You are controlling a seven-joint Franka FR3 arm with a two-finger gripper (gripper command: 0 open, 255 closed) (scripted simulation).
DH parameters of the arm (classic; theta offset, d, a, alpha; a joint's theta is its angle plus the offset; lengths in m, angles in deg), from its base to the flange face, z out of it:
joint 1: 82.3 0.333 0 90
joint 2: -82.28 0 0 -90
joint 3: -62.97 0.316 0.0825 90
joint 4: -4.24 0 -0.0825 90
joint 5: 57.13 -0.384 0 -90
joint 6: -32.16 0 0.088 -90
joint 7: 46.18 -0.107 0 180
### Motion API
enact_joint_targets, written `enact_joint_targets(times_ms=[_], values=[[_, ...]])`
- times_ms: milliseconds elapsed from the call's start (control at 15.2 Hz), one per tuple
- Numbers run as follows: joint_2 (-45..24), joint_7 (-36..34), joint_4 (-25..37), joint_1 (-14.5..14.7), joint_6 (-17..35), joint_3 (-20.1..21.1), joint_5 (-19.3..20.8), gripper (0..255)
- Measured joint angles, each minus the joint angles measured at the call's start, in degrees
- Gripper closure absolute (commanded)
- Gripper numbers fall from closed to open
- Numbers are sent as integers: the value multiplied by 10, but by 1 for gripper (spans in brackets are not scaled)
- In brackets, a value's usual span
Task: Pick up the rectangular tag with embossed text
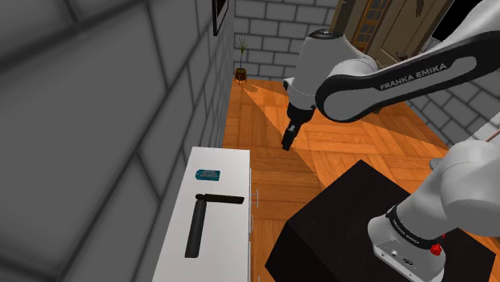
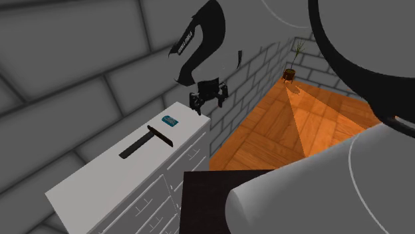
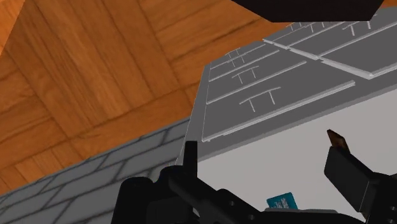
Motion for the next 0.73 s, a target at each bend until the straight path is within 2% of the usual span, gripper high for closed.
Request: enact_joint_targets(times_ms=[396,726], values=[[-106,2,19,27,88,34,18,0],[-203,-11,48,48,155,57,59,0]])
